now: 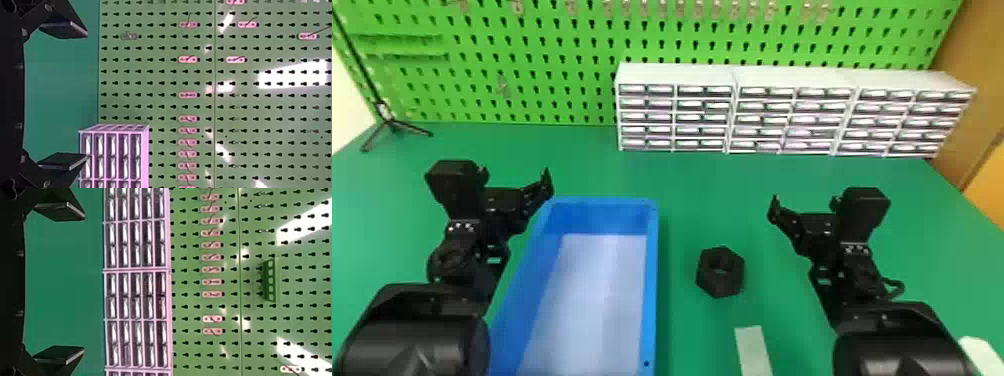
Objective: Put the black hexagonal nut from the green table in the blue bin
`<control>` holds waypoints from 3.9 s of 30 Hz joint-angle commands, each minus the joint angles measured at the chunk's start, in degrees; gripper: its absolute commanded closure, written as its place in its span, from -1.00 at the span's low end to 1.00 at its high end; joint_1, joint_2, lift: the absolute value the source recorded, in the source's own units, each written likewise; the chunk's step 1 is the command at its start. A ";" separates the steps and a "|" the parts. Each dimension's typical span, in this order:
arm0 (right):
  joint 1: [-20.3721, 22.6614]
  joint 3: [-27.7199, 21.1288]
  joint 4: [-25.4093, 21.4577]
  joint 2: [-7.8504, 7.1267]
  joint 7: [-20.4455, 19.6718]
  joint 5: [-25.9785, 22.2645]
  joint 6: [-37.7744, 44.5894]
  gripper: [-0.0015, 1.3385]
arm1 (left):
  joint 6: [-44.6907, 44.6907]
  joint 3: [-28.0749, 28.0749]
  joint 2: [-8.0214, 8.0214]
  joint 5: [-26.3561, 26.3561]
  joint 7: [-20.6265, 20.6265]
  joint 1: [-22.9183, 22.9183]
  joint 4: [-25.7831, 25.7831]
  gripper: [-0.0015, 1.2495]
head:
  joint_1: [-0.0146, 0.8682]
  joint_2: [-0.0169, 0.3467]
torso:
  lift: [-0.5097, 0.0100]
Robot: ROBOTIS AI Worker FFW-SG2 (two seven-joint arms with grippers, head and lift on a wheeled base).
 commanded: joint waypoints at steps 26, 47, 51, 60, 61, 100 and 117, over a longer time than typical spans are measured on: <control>6.51 -6.25 -16.64 -0.18 20.21 8.71 25.64 -0.84 | 0.00 1.47 0.00 0.59 0.00 0.89 -0.35 -0.72 | 0.58 -0.76 | 0.59; 6.68 1.93 -21.82 -10.73 28.56 12.05 37.68 -0.84 | 0.00 1.99 0.09 0.32 0.00 1.50 -0.62 -0.72 | 0.58 -0.76 | 0.59; 6.24 3.51 -21.91 -13.27 29.71 11.79 39.61 -0.84 | 0.00 1.99 0.09 0.06 -0.09 1.50 -0.62 -0.72 | 0.58 -0.76 | 0.59; 4.92 8.52 -22.70 -19.78 30.58 8.10 42.77 -0.85 | 0.00 2.17 0.09 -0.20 -0.09 1.77 -0.62 -0.71 | 0.58 -0.76 | 0.59; 4.66 8.96 -22.70 -20.57 30.67 7.48 43.04 -0.84 | 0.00 2.26 0.18 -0.20 -0.09 1.77 -0.62 -0.71 | 0.58 -0.76 | 0.59; 1.50 14.67 -22.79 -29.18 36.56 4.67 47.34 -0.85 | 0.00 3.23 0.26 -0.91 -0.88 1.94 -0.79 -0.71 | 0.58 -0.76 | 0.59; 1.32 14.67 -22.79 -29.27 36.47 4.67 47.52 -0.85 | 0.00 3.23 0.26 -0.82 -0.88 1.94 -0.79 -0.71 | 0.58 -0.76 | 0.59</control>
